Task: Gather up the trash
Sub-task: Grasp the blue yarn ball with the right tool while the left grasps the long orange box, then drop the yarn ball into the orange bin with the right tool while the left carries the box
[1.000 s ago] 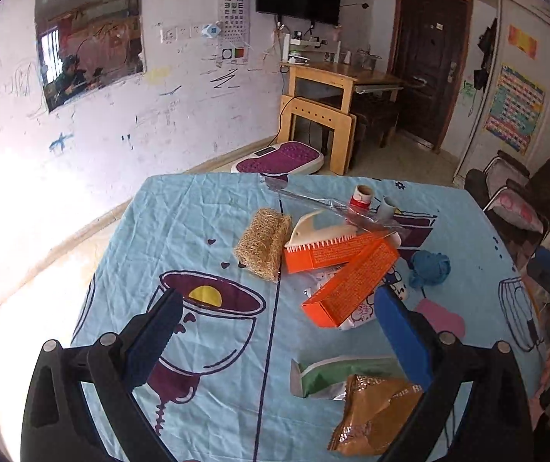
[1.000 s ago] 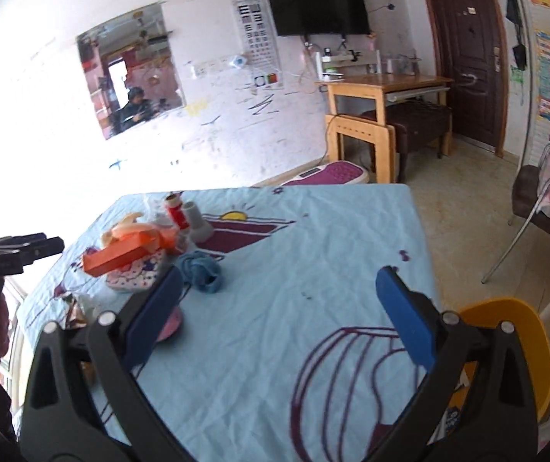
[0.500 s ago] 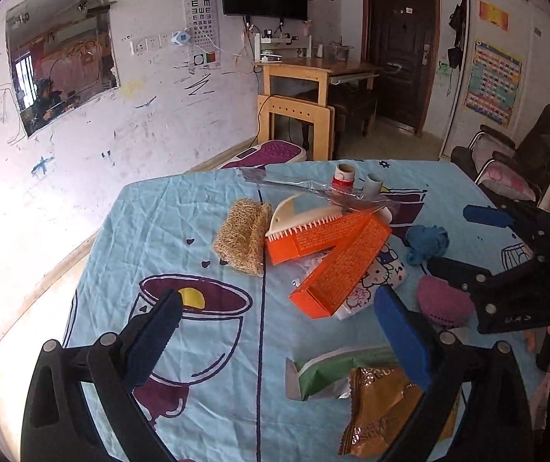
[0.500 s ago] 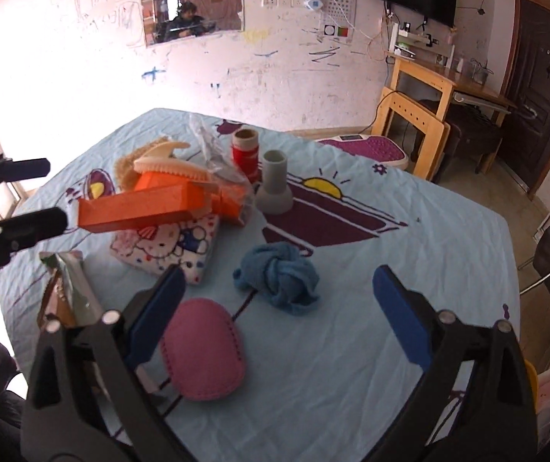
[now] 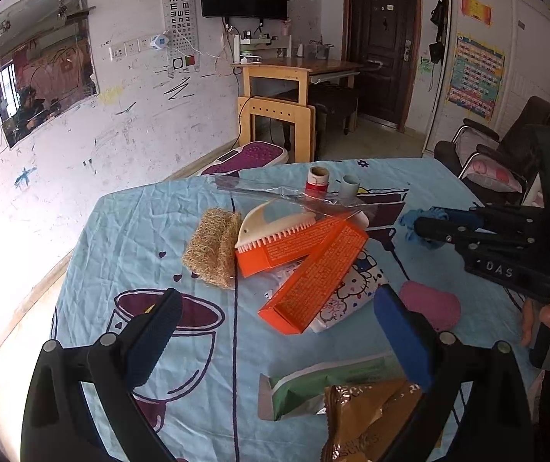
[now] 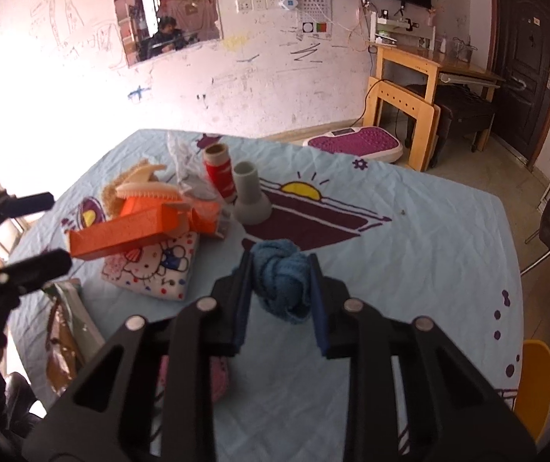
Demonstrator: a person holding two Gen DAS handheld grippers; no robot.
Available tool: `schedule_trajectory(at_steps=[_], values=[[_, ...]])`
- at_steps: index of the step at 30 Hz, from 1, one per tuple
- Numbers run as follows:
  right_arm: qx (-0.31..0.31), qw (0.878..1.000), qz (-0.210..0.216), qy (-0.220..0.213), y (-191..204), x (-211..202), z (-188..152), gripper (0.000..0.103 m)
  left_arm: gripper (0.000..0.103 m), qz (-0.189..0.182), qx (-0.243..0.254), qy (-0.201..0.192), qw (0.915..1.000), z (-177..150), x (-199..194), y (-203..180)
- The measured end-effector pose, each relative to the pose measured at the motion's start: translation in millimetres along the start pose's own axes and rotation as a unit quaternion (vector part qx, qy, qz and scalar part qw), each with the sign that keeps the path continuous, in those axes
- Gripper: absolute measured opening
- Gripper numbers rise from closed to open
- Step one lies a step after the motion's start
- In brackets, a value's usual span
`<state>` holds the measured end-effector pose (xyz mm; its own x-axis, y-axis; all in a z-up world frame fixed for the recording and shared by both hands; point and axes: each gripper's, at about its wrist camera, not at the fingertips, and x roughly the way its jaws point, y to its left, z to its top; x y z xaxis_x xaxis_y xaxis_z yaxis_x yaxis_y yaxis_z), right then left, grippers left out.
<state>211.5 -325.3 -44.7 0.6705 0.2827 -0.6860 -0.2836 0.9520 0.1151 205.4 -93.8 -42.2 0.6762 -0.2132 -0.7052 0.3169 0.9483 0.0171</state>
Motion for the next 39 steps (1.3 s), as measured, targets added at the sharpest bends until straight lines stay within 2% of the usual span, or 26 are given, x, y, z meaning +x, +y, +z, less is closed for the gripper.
schedule_trajectory(at_steps=[5, 6, 7, 9, 11, 13, 15, 23, 28, 30, 32, 36, 39], values=[[0.042, 0.998, 0.013, -0.033, -24.2, -26.5, -0.4, 0.026, 0.094, -0.001, 0.014, -0.005, 0.9999, 5.7, 10.3, -12.4], [0.052, 0.998, 0.011, -0.04, -29.9, -31.1, -2.1, 0.026, 0.086, 0.0, 0.016, -0.003, 0.9999, 7.0, 14.0, -13.4], [0.062, 0.997, 0.012, -0.045, -34.9, -34.9, -3.4, 0.026, 0.067, -0.001, 0.017, 0.006, 0.9998, 8.8, 19.9, -14.2], [0.08, 0.995, 0.014, -0.054, -46.2, -40.6, -5.9, 0.026, 0.046, -0.017, 0.007, 0.038, 0.9991, 12.7, 35.4, -11.9], [0.093, 0.994, 0.012, -0.062, -56.6, -46.0, -9.0, 0.027, 0.042, -0.02, -0.006, 0.05, 0.9985, 16.1, 45.3, -8.7], [0.103, 0.992, 0.013, -0.067, -63.2, -48.4, -12.4, 0.028, 0.028, -0.016, -0.004, 0.055, 0.9984, 18.0, 48.8, -10.3], [0.111, 0.991, 0.012, -0.071, -68.8, -50.3, -15.5, 0.028, 0.022, -0.021, -0.008, 0.061, 0.9979, 19.0, 50.5, -10.2], [0.142, 0.986, -0.004, -0.088, -95.4, -62.1, -30.2, 0.028, 0.019, -0.059, -0.043, 0.076, 0.9944, 17.4, 45.2, -2.2], [0.168, 0.98, -0.064, -0.089, -131.8, -73.1, -44.1, 0.028, 0.019, -0.078, -0.047, 0.055, 0.9943, 21.8, 23.1, -6.3], [0.184, 0.973, -0.106, -0.085, -152.3, -77.0, -53.3, 0.028, 0.019, -0.081, -0.04, 0.047, 0.9948, 24.4, 14.6, -12.4], [0.203, 0.965, -0.148, -0.073, -174.4, -79.2, -63.8, 0.028, 0.019, -0.091, -0.034, 0.038, 0.9946, 26.9, 6.0, -19.8], [0.233, 0.95, -0.204, -0.043, -209.7, -74.9, -88.4, 0.028, 0.019, -0.107, -0.015, 0.029, 0.9938, 30.3, -3.8, -39.1], [0.244, 0.944, -0.22, -0.021, -224.8, -65.9, -100.8, 0.028, 0.019, -0.103, 0.001, 0.032, 0.9941, 33.6, -4.7, -56.0]])
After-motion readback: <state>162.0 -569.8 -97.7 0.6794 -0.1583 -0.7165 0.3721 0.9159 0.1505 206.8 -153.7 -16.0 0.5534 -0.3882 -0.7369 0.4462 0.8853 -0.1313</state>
